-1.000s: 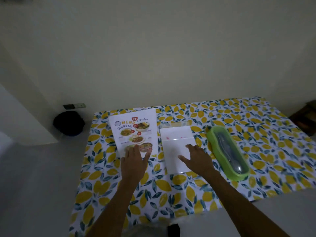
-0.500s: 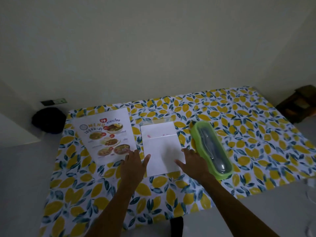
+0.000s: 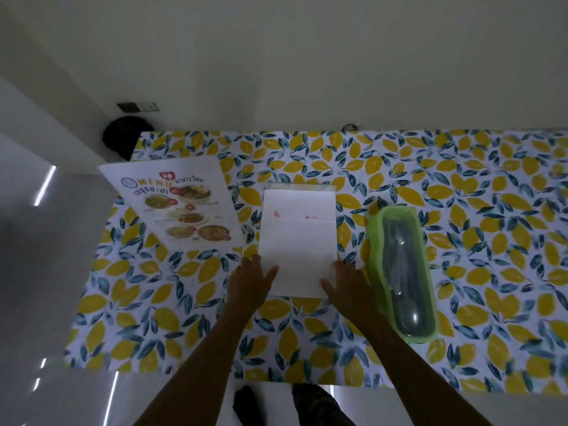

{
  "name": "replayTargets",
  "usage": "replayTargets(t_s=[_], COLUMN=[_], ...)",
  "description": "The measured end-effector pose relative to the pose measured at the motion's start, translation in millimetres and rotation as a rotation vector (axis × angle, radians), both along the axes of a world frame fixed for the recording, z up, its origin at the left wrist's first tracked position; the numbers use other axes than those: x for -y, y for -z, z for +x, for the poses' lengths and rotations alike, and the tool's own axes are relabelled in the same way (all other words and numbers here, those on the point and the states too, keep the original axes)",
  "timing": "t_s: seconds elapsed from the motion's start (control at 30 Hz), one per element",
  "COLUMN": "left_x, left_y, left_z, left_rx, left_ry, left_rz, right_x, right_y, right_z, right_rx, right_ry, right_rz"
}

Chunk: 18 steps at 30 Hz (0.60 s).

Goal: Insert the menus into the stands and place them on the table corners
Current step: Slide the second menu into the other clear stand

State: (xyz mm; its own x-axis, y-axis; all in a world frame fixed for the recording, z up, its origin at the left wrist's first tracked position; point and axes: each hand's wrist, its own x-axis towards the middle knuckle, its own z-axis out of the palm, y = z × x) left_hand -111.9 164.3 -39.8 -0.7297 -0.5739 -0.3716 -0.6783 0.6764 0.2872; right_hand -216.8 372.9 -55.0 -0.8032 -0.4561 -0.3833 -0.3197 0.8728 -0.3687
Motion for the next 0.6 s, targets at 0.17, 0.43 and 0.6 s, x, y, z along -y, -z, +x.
replayTargets(t_s=[0.17, 0.43, 0.6], left_x=[-6, 0, 6], left_y=[1, -13, -28], left_z=[-2, 16, 49], left_rx=[-0.072, -0.214, -0.419], left_ry=[-0.112, -0.341, -0.218], left_rz=[0.113, 0.287, 0.317], right_x=[-4, -30, -50], right_y=[1, -3, -14], right_z=[8, 21, 47], right_rx=[0.029, 0.058, -0.048], right_ry=[0.066, 0.164, 0.206], right_rz=[-0.136, -0.459, -0.6])
